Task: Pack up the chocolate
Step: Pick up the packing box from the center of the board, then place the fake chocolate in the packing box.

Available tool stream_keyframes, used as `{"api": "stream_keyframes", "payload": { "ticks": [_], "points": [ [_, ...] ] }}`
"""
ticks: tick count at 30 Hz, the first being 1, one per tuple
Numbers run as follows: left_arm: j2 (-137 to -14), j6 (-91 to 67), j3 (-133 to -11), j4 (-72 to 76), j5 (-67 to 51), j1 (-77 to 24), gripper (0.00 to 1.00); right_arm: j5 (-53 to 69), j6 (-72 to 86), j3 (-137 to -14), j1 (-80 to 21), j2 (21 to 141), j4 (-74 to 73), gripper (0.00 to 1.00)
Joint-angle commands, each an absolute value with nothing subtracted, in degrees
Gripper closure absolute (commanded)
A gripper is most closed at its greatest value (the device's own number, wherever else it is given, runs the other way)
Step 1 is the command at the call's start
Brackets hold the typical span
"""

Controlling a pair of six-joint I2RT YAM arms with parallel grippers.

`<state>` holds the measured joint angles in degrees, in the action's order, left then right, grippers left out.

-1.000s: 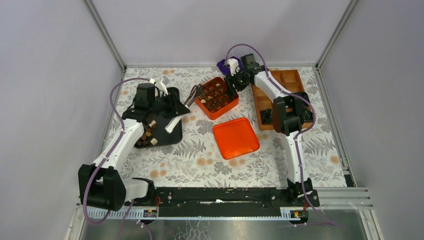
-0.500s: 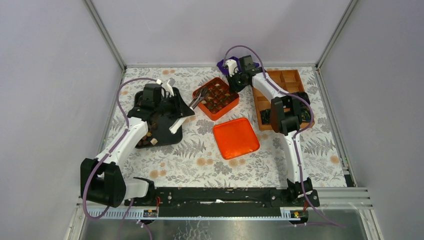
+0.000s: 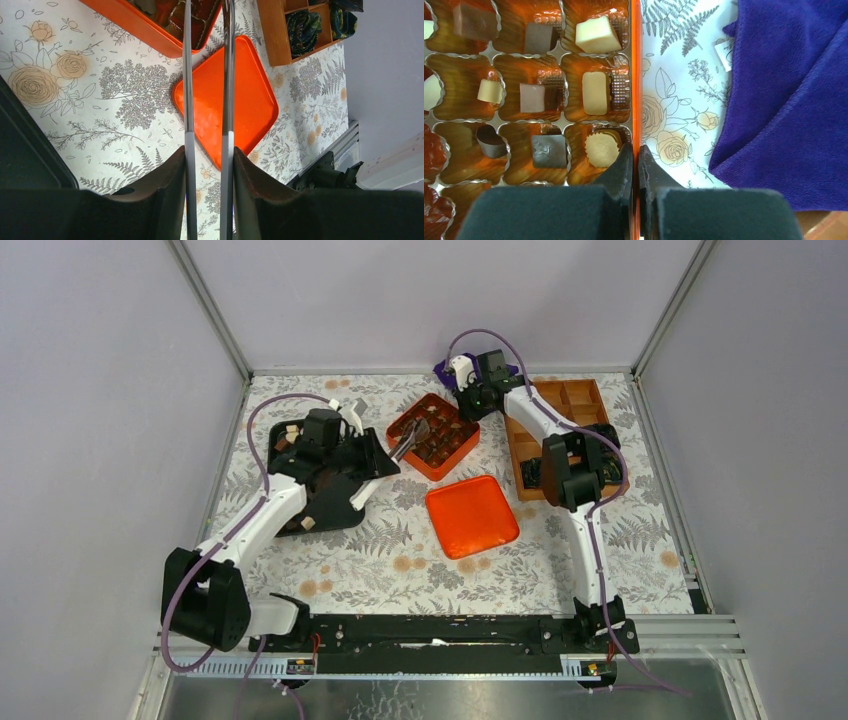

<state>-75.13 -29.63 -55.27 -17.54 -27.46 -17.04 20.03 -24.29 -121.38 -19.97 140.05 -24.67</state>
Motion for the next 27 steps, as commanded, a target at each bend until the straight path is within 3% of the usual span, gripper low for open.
{"api": "stream_keyframes", "payload": {
  "ticks": [1, 14, 27],
  "points": [
    [-74.9, -26.9, -58.5, -11.8, -23.9, -18.9, 1.0, 18.0, -28.3, -120.9, -21.8, 130.1, -14.8, 1.0],
    [-73.6, -23.3, -61.2, -9.6, -17.5, -23.4, 1.0, 18.2, -34.0, -114.7, -24.3, 118.2, -4.2, 1.0],
    [-74.8, -21.5, -64.0, -8.8, -14.7, -26.6, 1.0, 19.1, -32.6, -115.5, -25.3, 117.2, -6.7, 1.0]
  ]
}}
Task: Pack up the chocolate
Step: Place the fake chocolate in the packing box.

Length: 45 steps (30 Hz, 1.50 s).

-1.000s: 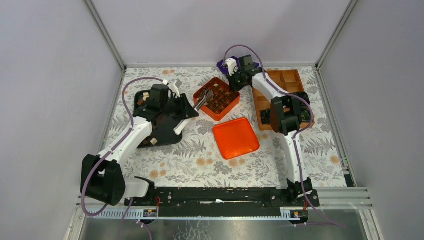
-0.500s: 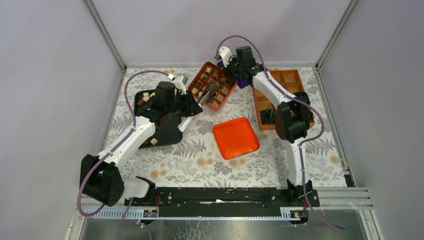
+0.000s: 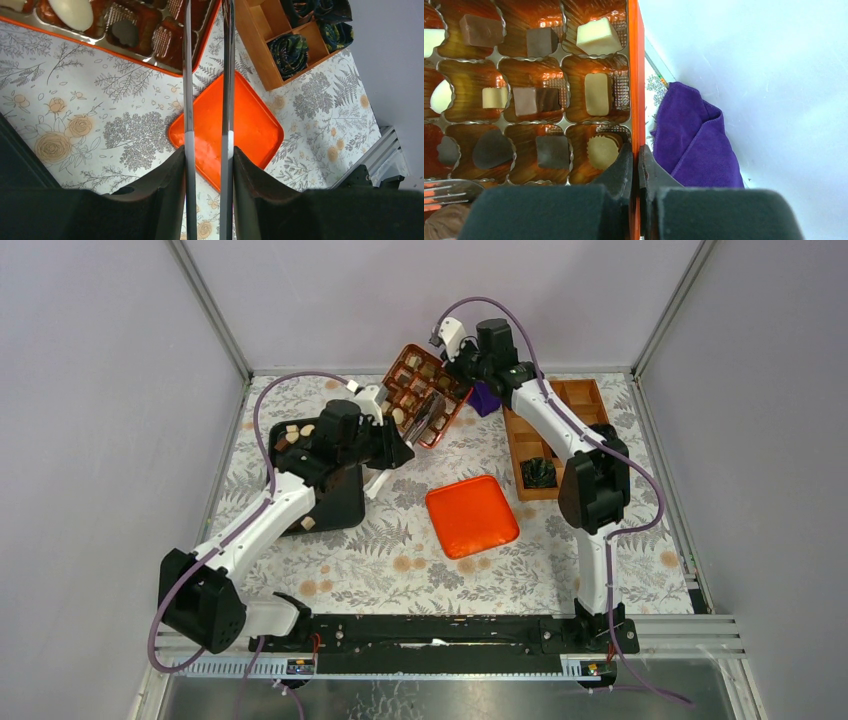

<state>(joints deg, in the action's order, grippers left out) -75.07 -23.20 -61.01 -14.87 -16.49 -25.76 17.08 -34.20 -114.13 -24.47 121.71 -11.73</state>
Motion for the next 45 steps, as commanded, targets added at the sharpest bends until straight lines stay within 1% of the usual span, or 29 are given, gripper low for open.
{"api": "stream_keyframes", "payload": {
  "ticks": [1, 7, 17, 19, 20, 24, 28, 36, 45],
  "points": [
    [-74.8, -21.6, -64.1, -8.7, -14.6, -26.7, 1.0, 19.3, -32.5, -115.4, -25.3, 117.2, -6.9, 1.0],
    [-76.8, -21.9, -64.3, -8.8, -14.9, -27.3, 1.0, 19.6, -31.8, -115.0, -25.4, 117.3, -7.3, 1.0],
    [-80.9, -22.5, -67.5, -8.8, -12.0, -28.4, 0.93, 20.9, -30.6, -113.5, -25.5, 117.0, -8.5, 1.0],
    [-81.4, -22.6, -67.7, -9.0, -11.2, -28.5, 0.9, 21.1, -30.4, -113.3, -25.5, 116.8, -8.7, 1.0],
    [-81.6, -22.6, -67.8, -9.2, -10.8, -28.5, 0.86, 21.2, -30.3, -113.2, -25.5, 116.8, -8.8, 1.0],
    [-82.5, -22.8, -68.3, -10.5, -10.0, -28.7, 0.76, 21.6, -29.9, -113.0, -25.5, 116.8, -9.2, 1.0],
    [-83.4, -22.8, -68.7, -11.0, -10.4, -28.9, 0.7, 21.9, -29.3, -112.7, -25.5, 116.9, -9.5, 1.0],
    [-83.6, -22.5, -68.7, -11.4, -11.4, -29.3, 0.68, 21.8, -28.8, -112.6, -25.5, 117.1, -9.5, 1.0],
    [-80.7, -22.2, -66.4, -11.7, -11.4, -29.4, 0.68, 20.6, -27.9, -113.0, -25.5, 117.6, -9.6, 1.0]
  ]
}}
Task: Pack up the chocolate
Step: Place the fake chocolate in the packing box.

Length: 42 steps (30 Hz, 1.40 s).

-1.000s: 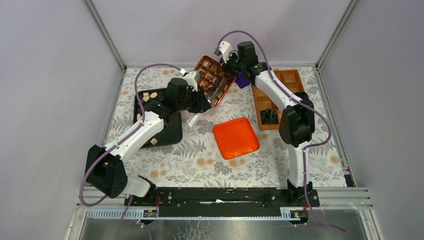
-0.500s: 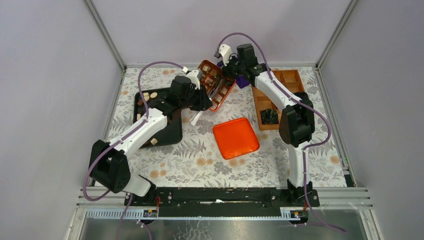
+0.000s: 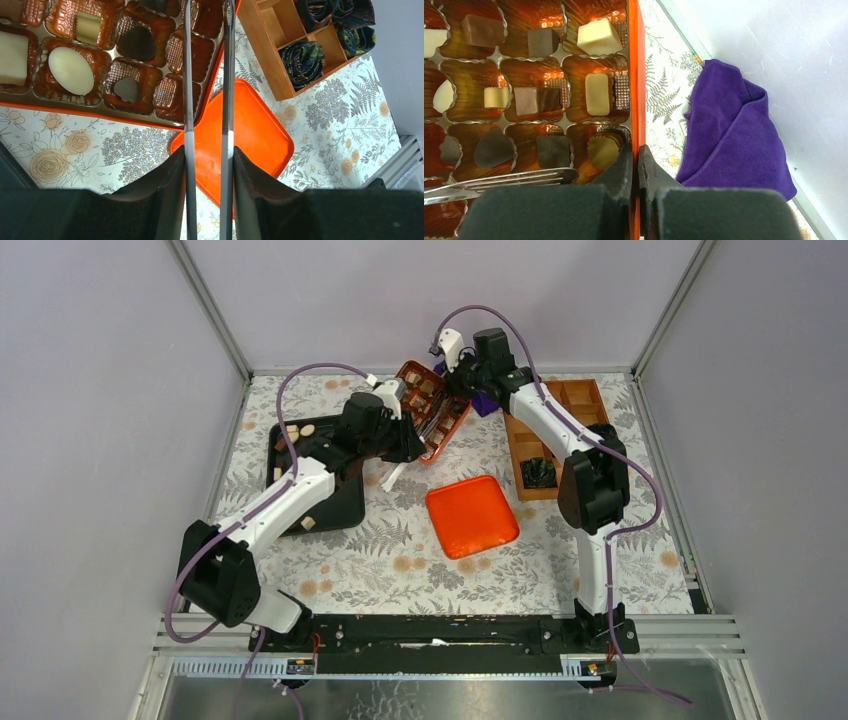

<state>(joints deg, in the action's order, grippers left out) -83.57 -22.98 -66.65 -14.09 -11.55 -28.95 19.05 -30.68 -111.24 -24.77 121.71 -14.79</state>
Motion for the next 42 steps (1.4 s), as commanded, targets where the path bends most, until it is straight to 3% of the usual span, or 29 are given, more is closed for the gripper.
{"api": "stream_keyframes", "payload": {
  "ticks": [1, 16, 42],
  "points": [
    [-80.5, -22.2, -66.1, -11.8, -11.3, -29.4, 0.68, 20.6, -27.6, -113.1, -25.5, 117.7, -9.7, 1.0],
    [-79.3, -21.3, -64.8, -13.1, -11.3, -29.5, 0.68, 20.1, -26.3, -113.7, -25.5, 118.6, -10.7, 1.0],
    [-80.8, -20.2, -65.6, -14.9, -10.1, -30.0, 0.52, 20.3, -25.8, -114.1, -25.5, 119.8, -11.8, 1.0]
  ]
}}
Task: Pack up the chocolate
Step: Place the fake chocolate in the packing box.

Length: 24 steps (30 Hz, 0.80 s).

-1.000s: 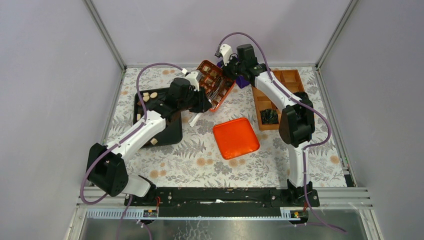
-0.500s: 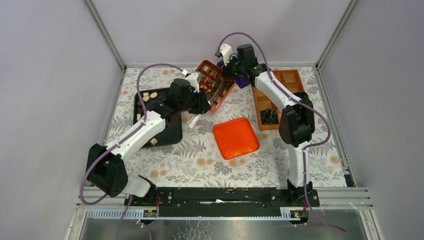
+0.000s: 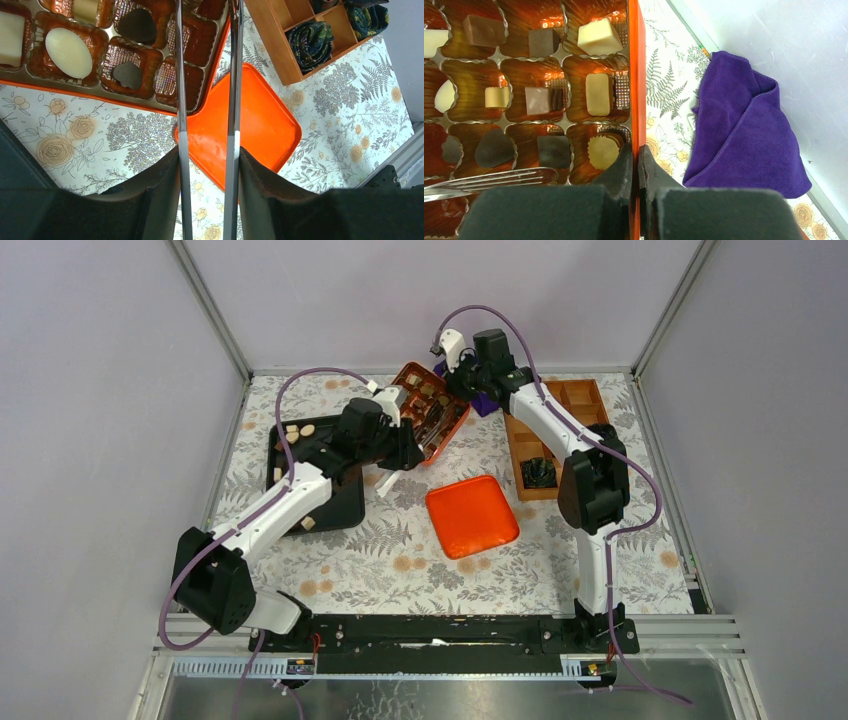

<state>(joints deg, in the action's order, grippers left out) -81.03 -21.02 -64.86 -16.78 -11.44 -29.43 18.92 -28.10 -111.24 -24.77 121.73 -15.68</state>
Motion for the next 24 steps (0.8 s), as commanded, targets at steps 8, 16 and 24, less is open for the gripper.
{"api": "stream_keyframes", "payload": {
  "ticks": [8, 16, 24],
  "points": [
    [-76.7, -21.6, -65.2, -14.8, -7.1, -30.0, 0.54, 20.3, -24.6, -113.2, -25.3, 119.7, -11.8, 1.0],
    [-70.8, -22.8, -61.4, -18.2, -2.7, -30.0, 0.54, 21.5, -21.7, -112.6, -24.4, 120.4, -11.7, 1.0],
    [-66.7, -22.7, -61.7, -27.4, 3.9, -29.3, 0.54, 22.8, -16.1, -112.5, -23.1, 124.4, -11.4, 1.0]
  ]
}}
